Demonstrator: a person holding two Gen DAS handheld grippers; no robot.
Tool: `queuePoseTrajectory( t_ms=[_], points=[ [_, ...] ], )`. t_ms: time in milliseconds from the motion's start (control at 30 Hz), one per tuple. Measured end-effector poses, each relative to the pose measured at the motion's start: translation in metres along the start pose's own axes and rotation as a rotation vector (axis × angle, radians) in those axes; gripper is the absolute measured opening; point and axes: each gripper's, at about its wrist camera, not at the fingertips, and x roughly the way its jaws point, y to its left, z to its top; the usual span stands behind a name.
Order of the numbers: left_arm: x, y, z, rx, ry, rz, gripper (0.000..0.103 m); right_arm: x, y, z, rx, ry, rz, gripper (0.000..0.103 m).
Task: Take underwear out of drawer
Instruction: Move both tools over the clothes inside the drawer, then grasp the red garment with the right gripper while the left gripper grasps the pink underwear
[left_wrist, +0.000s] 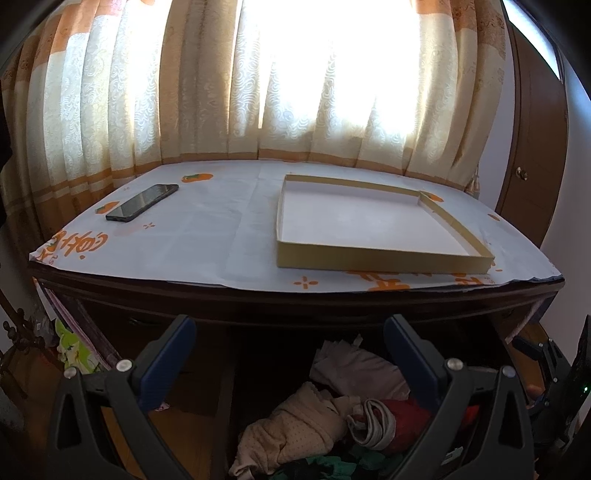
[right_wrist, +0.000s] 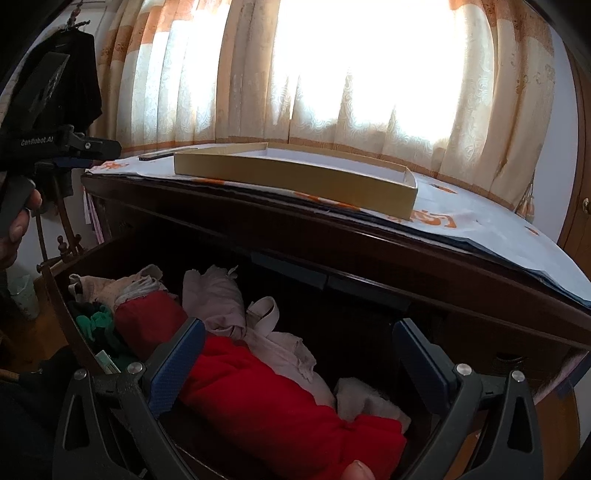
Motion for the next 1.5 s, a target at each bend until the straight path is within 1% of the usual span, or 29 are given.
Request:
queuePoseTrajectory(
  t_ms=[200,333,500,667,767,800,900,933,1033,1100,1167,1267,1400,1467,1500],
  points=[
    [-0.001,0.002,0.002,-0.005,0.001,-0.001,0.103,0.002,0.006,0.000,-0.046,0.044,0.014,0.102],
    [-0.001,0.002,0.002,-0.003,0.005,-0.009,0.103,0.003,0.008,0.001,-0.065,0.042,0.009,0.102],
    [0.000,0.001,0.002,0.006,0.015,-0.011,0.103,0.006,0.004,0.001,-0.048,0.060,0.034,0.102],
    [0.006,-0.008,-0.002,0.043,0.040,-0.021,0.103,0.006,-0.003,0.002,-0.009,0.088,0.094,0.102],
    [0.012,-0.014,-0.005,0.080,0.065,-0.045,0.103,0.006,-0.010,0.005,0.035,0.106,0.148,0.102],
    [0.014,-0.014,-0.007,0.085,0.078,-0.053,0.103,0.006,-0.011,0.006,0.040,0.112,0.154,0.102],
    [0.021,-0.015,-0.014,0.109,0.113,-0.068,0.103,0.004,-0.014,0.010,0.027,0.121,0.138,0.102],
    [0.023,-0.014,-0.017,0.114,0.126,-0.070,0.103,0.002,-0.016,0.011,0.025,0.125,0.148,0.102],
    [0.029,-0.011,-0.025,0.124,0.162,-0.080,0.103,0.001,-0.018,0.015,-0.013,0.166,0.175,0.102],
    [0.031,-0.011,-0.030,0.141,0.177,-0.077,0.103,0.004,-0.017,0.014,-0.062,0.216,0.177,0.102],
    [0.032,-0.011,-0.034,0.165,0.193,-0.074,0.103,0.009,-0.015,0.013,-0.106,0.266,0.200,0.102],
    [0.035,-0.008,-0.038,0.176,0.216,-0.078,0.103,0.013,-0.017,0.010,-0.119,0.314,0.246,0.102],
    [0.040,-0.005,-0.041,0.192,0.245,-0.090,0.103,0.017,-0.014,0.010,-0.125,0.346,0.299,0.102],
    [0.042,-0.003,-0.043,0.200,0.266,-0.101,0.103,0.021,-0.012,0.009,-0.116,0.363,0.331,0.100],
    [0.044,-0.003,-0.044,0.207,0.275,-0.103,0.103,0.025,-0.011,0.008,-0.114,0.384,0.346,0.095]
  ],
)
